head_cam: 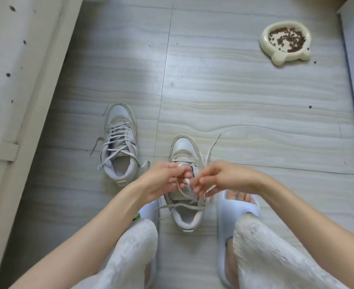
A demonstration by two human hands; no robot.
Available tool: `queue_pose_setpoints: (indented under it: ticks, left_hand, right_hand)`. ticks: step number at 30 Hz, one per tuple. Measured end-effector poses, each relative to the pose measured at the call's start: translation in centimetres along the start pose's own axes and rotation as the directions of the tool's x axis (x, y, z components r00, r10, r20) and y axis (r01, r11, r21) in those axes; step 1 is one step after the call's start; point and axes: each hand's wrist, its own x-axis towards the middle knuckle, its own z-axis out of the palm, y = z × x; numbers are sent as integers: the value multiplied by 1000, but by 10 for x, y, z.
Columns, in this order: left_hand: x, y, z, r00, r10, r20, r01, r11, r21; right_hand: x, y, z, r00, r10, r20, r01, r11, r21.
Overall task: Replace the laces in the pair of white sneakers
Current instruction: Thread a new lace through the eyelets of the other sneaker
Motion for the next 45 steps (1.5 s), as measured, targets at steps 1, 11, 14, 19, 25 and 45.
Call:
queue_pose_setpoints:
  ticks: [1, 11, 14, 19, 25, 45]
  left_hand:
    - [-1, -4, -3, 1000, 16, -2, -16, 1000, -4]
    - [-13, -10, -11, 998, 9, 54, -16, 992, 127]
    - [-15, -6, -14, 999, 13, 42, -23, 972, 234]
    - [-16, 2, -22, 990, 110, -88, -73, 934, 349]
    - [-22, 9, -58, 934, 271, -234, -183, 922, 341]
    - [-8, 5, -63, 947, 170, -273, 80, 697, 712]
  right_hand:
    - [7, 7, -1, 994, 23, -109, -6, 988, 154]
    - [44, 17, 25, 996, 80, -40, -45, 833, 551]
    - [43, 16, 27, 998, 62, 18, -52, 616, 786]
    - [36, 28, 8, 970, 179, -163, -7, 692, 721]
    - [11, 62, -35, 894, 212, -395, 84, 787, 612]
    - [27, 83, -45, 576, -196, -794, -466, 719, -515]
